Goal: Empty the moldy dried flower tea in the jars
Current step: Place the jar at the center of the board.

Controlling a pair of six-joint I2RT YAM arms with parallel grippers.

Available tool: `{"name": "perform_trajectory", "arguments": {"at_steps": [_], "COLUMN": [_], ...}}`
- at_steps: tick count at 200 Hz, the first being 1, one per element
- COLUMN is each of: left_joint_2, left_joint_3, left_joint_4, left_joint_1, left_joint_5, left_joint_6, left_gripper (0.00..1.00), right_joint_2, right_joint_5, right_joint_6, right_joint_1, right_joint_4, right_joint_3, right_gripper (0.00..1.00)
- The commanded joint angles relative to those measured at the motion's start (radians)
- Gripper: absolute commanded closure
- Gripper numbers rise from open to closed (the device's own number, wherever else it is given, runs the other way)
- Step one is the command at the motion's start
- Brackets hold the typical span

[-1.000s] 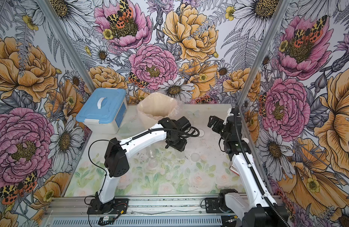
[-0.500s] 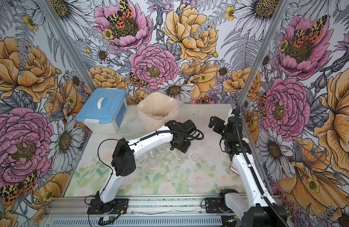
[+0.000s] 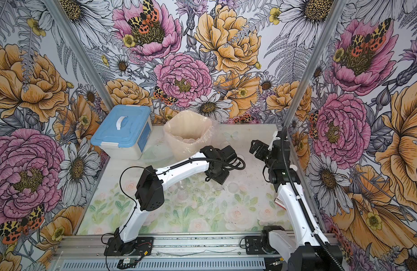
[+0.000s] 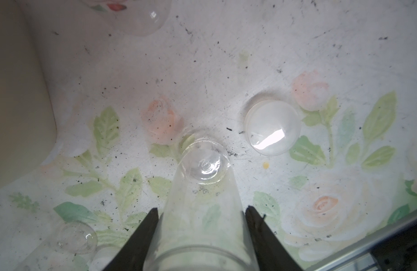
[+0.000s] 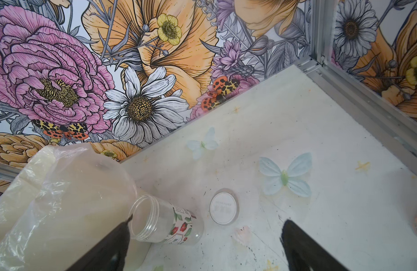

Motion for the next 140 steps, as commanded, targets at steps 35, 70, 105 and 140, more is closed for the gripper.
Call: {"name": "perform_trajectory", "arguments": {"at_steps": [35, 70, 105, 140], "left_joint_2": [0.023, 0.018, 0.008, -0.05], "left_joint_3": [0.022, 0.002, -0.003, 0.009], "left_joint_4": [0.004, 0.014, 0.017, 0.017], "left_joint_1": [-0.023, -0.029, -0.033, -0.036], "left_joint_5": [-0.045, -0.049, -0.052, -0.075], "left_joint_6": [-0.005, -0.013, -0.016, -0.017], "left_gripper": [0.39, 0.33, 0.27, 0.23], "right_joint_2": [-0.022, -0.034, -0.044, -0.049], "right_joint_5": [-0.022, -0.031, -0.037, -0.041], "right_joint_6": [-0.014, -0.014, -0.014, -0.014], "right_joint_1": [-0.009, -0.011, -0.013, -0.016], "right_joint_4": [0.008, 0.008, 0.008, 0.006], "right_joint_3": [-0.014, -0.025, -0.029, -0.025], "right_gripper": [0.0, 0.0, 0.0, 0.01]}}
